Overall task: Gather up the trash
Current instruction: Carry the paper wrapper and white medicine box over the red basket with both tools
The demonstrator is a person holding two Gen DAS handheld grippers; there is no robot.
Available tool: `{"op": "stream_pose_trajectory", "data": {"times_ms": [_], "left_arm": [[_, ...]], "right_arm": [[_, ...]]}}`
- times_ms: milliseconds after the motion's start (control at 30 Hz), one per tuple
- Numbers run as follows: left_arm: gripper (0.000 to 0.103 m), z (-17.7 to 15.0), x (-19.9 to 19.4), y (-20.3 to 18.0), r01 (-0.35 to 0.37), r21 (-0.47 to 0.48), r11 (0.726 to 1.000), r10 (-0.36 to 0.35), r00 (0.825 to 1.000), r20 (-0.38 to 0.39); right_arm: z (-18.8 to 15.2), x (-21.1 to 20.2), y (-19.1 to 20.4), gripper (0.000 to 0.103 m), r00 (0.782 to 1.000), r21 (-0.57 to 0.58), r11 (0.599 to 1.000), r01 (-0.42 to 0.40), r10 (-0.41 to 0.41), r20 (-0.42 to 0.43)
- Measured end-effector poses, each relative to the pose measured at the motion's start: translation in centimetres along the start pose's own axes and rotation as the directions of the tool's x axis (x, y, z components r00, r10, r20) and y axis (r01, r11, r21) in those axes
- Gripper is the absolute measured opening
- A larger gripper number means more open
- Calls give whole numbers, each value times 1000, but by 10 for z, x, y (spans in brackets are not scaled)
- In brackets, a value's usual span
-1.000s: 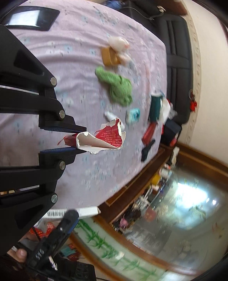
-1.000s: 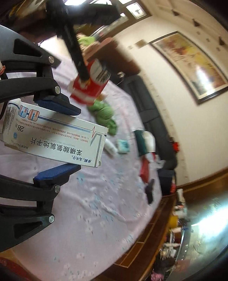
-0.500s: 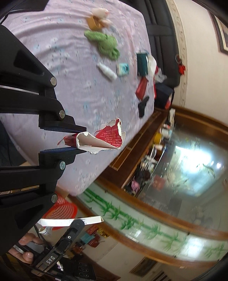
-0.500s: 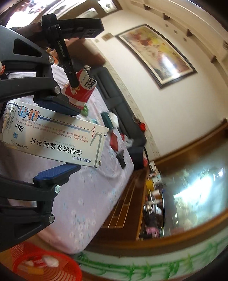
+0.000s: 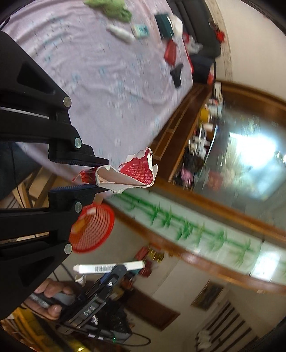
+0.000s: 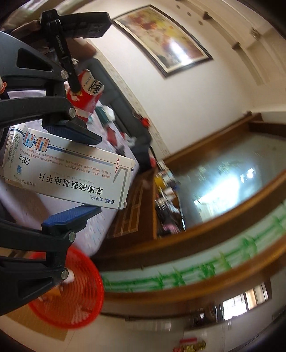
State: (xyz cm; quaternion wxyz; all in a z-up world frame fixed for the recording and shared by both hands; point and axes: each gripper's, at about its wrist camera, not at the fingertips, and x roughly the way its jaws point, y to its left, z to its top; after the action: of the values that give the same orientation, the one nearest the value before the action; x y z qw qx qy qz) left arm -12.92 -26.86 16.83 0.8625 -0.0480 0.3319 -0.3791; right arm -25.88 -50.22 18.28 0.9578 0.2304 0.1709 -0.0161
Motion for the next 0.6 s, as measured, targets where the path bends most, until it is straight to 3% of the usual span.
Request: {"op": "stream_pose_trajectory", "data": {"times_ms": [333,600], "left_arm": [[14,18,31,-59,135,102,986,-133,991,-28],[14,19,63,-88,207,140,968,-197,977,-84]], "right_arm": [[17,-46,-42,60,984,83,986,146,-153,91],[17,-67,-69,60,972,146,970,193,-210,109]]}}
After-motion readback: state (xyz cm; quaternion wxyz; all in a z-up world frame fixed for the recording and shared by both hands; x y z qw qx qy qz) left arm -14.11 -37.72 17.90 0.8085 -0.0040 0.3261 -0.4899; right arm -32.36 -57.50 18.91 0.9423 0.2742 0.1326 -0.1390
